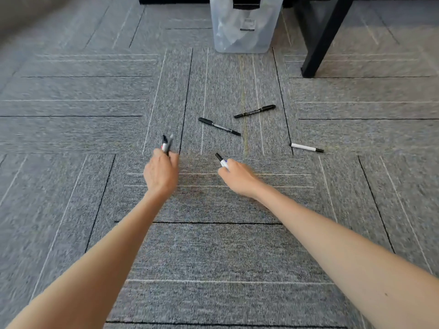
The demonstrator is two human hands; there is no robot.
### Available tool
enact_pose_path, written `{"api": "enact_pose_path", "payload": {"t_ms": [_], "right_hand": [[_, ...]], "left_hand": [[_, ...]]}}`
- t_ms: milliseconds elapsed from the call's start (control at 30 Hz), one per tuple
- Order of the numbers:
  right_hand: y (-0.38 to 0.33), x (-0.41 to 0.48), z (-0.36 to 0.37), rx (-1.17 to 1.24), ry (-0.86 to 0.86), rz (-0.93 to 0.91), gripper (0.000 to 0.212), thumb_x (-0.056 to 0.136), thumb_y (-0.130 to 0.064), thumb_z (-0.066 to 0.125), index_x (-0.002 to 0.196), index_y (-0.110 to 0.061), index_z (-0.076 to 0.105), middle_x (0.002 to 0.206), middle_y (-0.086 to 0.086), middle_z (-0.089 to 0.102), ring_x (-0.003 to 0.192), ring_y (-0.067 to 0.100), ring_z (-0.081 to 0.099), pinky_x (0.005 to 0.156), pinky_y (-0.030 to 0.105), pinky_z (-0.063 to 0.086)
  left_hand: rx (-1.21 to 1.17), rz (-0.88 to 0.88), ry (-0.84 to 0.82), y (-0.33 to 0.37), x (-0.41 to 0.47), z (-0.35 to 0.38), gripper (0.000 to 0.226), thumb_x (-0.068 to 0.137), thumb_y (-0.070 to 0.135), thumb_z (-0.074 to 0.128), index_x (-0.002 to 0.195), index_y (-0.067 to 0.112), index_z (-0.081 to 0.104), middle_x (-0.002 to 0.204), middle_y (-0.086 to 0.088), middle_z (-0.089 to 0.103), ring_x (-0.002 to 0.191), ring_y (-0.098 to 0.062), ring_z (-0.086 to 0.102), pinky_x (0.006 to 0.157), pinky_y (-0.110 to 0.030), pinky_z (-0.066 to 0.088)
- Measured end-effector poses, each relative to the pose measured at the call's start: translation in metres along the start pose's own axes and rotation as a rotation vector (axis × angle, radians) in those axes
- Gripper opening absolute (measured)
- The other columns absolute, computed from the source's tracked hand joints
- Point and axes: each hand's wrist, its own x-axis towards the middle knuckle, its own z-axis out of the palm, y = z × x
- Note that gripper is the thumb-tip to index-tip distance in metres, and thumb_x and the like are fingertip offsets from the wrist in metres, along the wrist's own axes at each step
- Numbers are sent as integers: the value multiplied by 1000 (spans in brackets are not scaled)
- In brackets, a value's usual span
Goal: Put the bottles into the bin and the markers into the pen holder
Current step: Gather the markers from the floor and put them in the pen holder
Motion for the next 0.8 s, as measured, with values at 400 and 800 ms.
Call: {"api": "enact_pose_path", "payload": {"t_ms": [400, 800], "right_hand": [[-29, 57, 5, -89, 155, -2, 34, 105, -16, 35, 135, 0, 38, 77, -2, 45, 51, 8, 37, 40, 18, 27], [-9, 103, -29, -148, 514, 115, 25, 104, -15, 40, 127, -5, 43, 71, 0, 51, 47, 9, 41, 38, 22, 27]], "left_hand": [[31, -189, -103, -27, 26, 12, 55, 87, 59, 55, 99, 7, 42, 82, -9, 60, 63, -22, 54, 61, -33, 52], [-82, -74, -146, 46, 48, 42, 56, 85, 65, 53, 93, 10, 57, 69, -3, 63, 57, -19, 60, 57, -28, 53]]}}
